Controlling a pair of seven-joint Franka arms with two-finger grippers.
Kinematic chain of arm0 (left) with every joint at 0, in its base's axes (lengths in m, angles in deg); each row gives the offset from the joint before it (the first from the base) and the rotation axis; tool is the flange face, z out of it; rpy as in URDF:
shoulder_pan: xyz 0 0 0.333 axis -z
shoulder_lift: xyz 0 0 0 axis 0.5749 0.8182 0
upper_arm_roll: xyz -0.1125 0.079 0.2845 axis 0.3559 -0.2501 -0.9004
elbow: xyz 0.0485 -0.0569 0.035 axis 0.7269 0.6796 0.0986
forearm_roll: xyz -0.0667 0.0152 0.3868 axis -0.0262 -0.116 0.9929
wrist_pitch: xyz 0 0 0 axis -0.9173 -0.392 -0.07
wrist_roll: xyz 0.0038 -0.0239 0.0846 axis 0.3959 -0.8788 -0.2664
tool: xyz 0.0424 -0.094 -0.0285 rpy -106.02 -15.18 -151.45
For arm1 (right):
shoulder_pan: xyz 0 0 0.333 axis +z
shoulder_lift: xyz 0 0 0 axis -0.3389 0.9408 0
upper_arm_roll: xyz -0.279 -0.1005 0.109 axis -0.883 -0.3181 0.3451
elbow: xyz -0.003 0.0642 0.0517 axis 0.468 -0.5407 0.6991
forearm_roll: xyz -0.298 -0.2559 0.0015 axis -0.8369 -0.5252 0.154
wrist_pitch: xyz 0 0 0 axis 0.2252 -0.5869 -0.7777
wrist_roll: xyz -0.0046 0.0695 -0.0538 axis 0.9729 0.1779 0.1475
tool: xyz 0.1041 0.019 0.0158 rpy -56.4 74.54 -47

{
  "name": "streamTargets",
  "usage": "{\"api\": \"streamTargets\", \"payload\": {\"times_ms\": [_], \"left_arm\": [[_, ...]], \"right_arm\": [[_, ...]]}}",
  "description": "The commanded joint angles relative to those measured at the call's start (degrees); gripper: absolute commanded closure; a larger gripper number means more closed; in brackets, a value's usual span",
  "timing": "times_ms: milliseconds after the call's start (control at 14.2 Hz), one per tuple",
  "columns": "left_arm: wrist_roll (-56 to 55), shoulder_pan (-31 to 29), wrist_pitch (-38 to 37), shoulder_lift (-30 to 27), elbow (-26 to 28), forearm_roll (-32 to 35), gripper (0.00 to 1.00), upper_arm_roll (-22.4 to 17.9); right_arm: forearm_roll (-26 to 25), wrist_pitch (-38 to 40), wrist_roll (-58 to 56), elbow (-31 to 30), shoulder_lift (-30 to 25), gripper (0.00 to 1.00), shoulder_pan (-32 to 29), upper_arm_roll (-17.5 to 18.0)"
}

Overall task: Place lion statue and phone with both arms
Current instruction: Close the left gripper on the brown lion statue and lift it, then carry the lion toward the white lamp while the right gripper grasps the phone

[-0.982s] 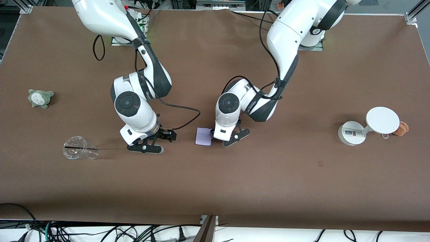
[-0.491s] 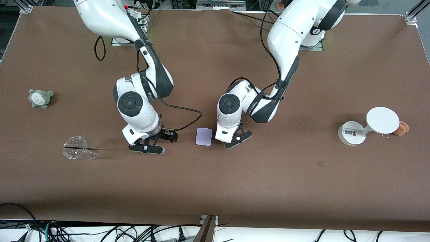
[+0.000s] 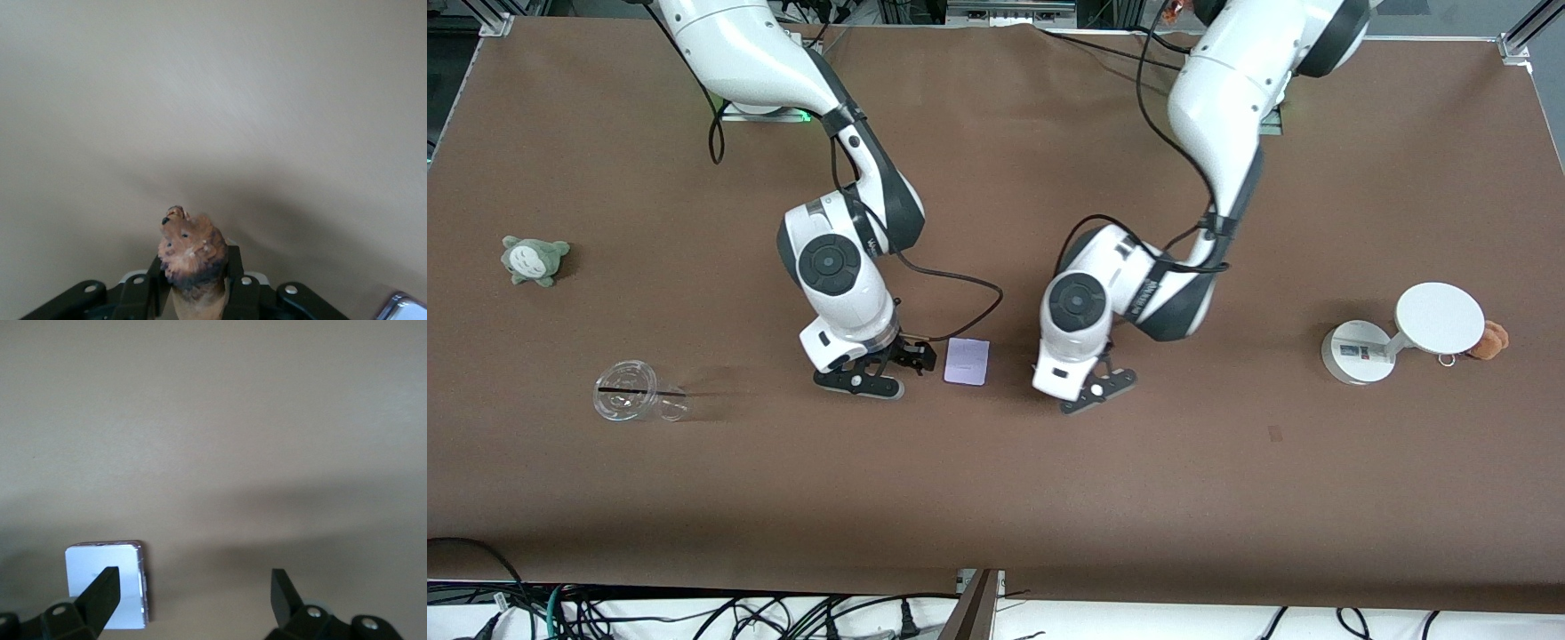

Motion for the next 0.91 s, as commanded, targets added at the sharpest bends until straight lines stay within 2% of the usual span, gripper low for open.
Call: {"api": "streamTargets", "payload": {"times_ms": [0,281,561,702,842], "left_arm": [[10.33,-5.98,-3.04,-8.67,7.52,0.32,1.0,1.15],[27.9,-14.24,1.68,-19.75,24.13,0.15,1.0,1.59],[42.76,-21.89,4.06,-24.51,31.87,-0.47,1.0,1.59],[50.67,-26.28,14.56,-29.07,42.04,-0.56,1.0,1.68],[54.12,-28.49,17.78,-29.18,44.72,-0.56,1.0,1.94]], "right_arm": [[0.88,-2.29,2.71,0.64,2.0,0.0,1.67,-0.33],[0.53,-7.73,7.01,0.73,5.87,0.0,5.54,-0.41],[0.36,-10.74,9.49,1.69,8.42,0.0,7.47,-0.41],[0.18,-10.74,12.02,4.14,10.44,0.0,8.35,-0.5],[0.09,-10.74,13.27,6.08,12.11,0.0,8.79,-0.5]]}}
